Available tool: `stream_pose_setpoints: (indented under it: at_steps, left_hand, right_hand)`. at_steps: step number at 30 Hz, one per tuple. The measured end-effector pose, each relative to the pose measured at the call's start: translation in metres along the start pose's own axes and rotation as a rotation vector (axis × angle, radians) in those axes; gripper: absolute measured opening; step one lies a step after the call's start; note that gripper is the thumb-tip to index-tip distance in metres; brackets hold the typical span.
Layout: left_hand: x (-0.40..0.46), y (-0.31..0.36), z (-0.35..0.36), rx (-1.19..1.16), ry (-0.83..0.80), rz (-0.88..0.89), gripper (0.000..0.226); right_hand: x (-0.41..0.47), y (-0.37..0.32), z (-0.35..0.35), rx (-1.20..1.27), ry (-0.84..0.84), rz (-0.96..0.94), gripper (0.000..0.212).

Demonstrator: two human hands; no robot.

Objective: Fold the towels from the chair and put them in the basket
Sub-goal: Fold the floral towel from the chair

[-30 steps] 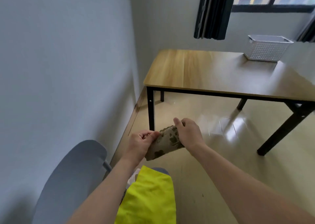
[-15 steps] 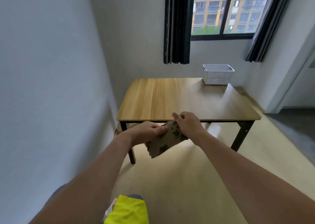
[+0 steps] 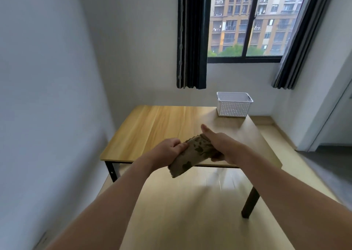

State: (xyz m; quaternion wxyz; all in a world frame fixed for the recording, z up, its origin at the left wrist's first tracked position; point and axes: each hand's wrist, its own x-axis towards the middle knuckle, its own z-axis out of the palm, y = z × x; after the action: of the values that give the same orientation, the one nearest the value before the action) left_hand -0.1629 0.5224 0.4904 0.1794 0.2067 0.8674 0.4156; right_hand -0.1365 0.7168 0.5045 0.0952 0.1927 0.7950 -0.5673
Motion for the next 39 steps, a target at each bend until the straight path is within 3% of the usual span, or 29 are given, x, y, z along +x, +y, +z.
stream_pose_setpoints:
  at_steps: [3,7,16,22,29,36,39]
  left_hand:
    - [0.058,0.026,0.033,-0.021,-0.021,0.031,0.036]
    - [0.144,0.077,0.084,-0.023,-0.039,0.049,0.032]
    - [0.31,0.185,0.176,-0.088,0.014,-0.045,0.027]
    - [0.431,0.224,0.211,-0.06,0.049,-0.042,0.03]
    - [0.586,0.259,0.27,-0.103,0.099,-0.098,0.035]
    - [0.683,0.281,0.279,-0.17,0.237,-0.271,0.034]
    - [0.723,0.281,0.267,-0.164,0.325,-0.321,0.032]
  right_hand:
    - [0.033,0.018,-0.068,0.095,-0.085,0.071,0.056]
    - [0.096,0.035,-0.163,0.063,-0.022,0.015,0.045]
    - [0.223,0.044,-0.347,0.024,-0.073,-0.08,0.038]
    - [0.31,0.04,-0.427,0.057,0.042,-0.159,0.027]
    - [0.452,0.045,-0.537,-0.032,0.089,-0.119,0.025]
    - [0.564,0.024,-0.593,-0.237,-0.171,-0.206,0.016]
    - [0.605,0.0,-0.603,-0.369,-0.174,-0.32,0.021]
